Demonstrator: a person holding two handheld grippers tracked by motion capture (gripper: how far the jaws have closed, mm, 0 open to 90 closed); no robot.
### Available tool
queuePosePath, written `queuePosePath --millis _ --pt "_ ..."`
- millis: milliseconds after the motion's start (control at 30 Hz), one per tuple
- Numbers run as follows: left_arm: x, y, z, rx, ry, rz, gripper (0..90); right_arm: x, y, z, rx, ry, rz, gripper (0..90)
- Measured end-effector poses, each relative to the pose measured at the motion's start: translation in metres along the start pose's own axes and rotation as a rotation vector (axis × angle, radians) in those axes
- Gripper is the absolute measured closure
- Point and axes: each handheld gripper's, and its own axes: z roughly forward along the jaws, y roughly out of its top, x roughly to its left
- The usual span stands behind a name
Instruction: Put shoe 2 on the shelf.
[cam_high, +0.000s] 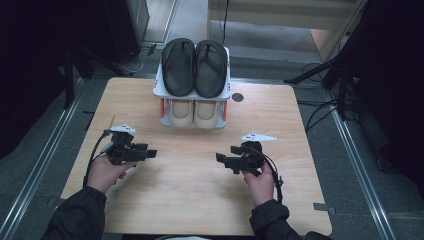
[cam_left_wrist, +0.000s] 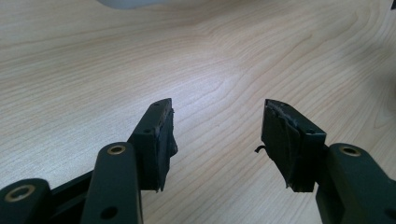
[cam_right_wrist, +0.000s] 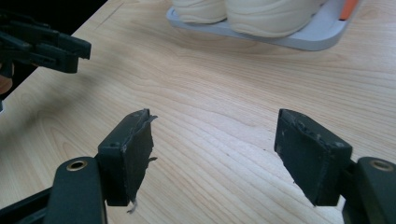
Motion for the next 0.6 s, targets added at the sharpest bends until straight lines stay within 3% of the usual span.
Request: queuePosePath --millis 167,433,600 --pt "-0.0015 0.0020 0.0033 0.005 -0.004 0.000 44.0 -0.0047 -0.0014 -0.0031 -0.013 0.001 0.023 27.9" --pt "-0.0020 0.0029 0.0040 0.003 -0.008 -0.010 41.2 -0.0055 -0.0017 -0.0032 -0.010 0.000 0.018 27.2" --pt "-0.0029 0.0030 0.0051 0.007 -0.004 -0.011 39.0 -0.0071 -0.0021 -0.0013 0.003 -0.028 0.016 27.2"
